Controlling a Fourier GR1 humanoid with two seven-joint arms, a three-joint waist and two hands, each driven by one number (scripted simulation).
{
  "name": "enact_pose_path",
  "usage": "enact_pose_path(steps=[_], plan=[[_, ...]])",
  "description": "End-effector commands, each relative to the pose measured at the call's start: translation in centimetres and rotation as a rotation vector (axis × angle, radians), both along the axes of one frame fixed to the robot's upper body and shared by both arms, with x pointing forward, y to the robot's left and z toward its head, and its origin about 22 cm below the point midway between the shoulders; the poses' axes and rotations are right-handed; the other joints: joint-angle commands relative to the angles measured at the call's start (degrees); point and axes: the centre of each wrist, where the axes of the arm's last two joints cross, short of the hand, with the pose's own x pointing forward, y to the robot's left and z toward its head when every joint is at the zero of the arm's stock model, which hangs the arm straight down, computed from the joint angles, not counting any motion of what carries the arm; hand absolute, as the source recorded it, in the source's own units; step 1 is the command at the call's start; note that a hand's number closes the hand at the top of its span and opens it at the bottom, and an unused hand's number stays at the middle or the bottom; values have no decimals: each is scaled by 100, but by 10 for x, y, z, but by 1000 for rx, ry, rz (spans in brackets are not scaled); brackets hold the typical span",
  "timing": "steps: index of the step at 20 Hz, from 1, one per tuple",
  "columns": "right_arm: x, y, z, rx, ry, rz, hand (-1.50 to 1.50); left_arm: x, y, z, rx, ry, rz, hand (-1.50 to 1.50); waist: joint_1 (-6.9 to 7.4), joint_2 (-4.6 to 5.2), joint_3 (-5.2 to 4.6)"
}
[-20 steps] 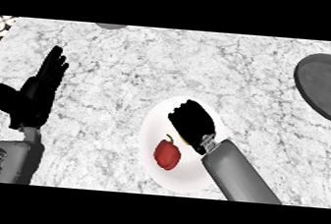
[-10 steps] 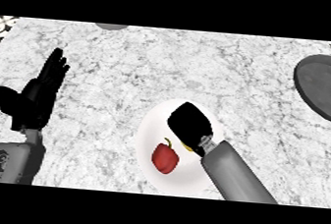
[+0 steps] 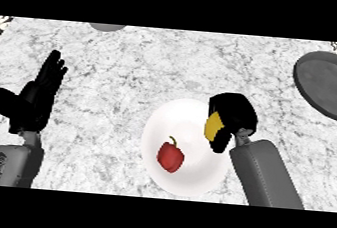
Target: Pick the lemon from the plate and place it in the pan
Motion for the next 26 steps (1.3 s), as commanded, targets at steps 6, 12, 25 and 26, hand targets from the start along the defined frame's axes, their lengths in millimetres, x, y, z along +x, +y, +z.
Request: enact_pose_path(steps=[6, 12, 25, 26], plan=[[-22, -25, 92, 221, -452, -284, 150, 1, 5, -4, 11, 7, 4, 0, 10, -10, -3], [-33, -50, 128, 251, -571, -406, 150, 5, 11, 22, 17, -2, -8, 0, 124, 3, 0], [26, -216, 123, 434, -672, -631, 150, 6, -4, -3, 12, -24, -34, 0, 207, 65, 2], [22, -229, 112, 404, -684, -641, 150, 4, -20, 19, -9, -17, -46, 0, 229, 51, 7]])
